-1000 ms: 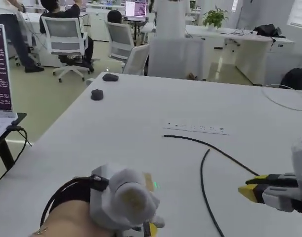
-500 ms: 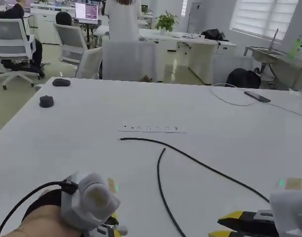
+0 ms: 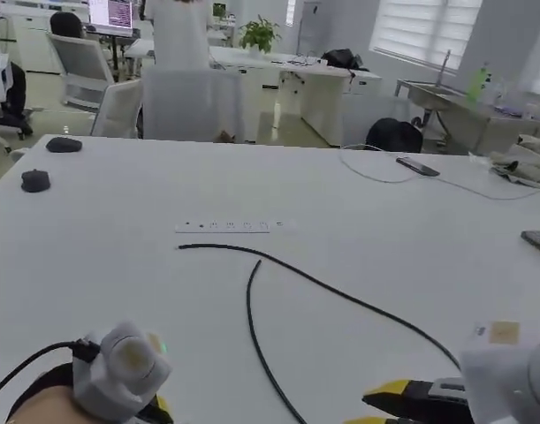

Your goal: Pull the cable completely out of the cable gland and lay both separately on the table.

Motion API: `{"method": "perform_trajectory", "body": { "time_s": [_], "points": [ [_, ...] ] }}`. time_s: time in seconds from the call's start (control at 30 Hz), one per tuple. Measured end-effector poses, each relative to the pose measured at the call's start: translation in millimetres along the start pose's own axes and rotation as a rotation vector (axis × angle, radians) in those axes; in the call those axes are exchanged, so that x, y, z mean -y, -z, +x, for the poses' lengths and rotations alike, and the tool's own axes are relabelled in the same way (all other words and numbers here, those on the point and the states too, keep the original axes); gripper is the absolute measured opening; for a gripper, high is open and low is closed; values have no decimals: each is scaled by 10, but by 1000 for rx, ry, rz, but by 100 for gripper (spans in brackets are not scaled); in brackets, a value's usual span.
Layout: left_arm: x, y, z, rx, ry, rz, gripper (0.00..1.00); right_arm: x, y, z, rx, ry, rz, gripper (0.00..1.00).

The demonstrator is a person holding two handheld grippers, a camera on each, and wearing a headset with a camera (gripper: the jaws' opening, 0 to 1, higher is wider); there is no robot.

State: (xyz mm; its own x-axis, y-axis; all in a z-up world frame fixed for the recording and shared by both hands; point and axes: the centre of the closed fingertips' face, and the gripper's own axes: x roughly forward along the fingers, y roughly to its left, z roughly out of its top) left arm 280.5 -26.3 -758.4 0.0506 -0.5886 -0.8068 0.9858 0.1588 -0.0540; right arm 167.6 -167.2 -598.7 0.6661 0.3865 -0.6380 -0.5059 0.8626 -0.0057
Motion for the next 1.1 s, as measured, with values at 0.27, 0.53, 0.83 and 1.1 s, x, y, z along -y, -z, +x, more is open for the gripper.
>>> {"method": "perform_trajectory", "body": {
  "time_s": [0.27,0.53,0.83,1.1],
  "points": [
    [30,-173,-338,46,-7,-20,29,-46,-21,46,-2,-22,-1,21],
    [193,-275,-1052,104,-53,-42,32,-162,25,157,-29,-81,26,23],
    [571,-203,-1795,182,-93,-151,29,-312,81,202,-68,-132,45,26],
    [605,35,-2030,238,-212,-288,29,-367,126,174,-84,-148,82,29]
  ]
}}
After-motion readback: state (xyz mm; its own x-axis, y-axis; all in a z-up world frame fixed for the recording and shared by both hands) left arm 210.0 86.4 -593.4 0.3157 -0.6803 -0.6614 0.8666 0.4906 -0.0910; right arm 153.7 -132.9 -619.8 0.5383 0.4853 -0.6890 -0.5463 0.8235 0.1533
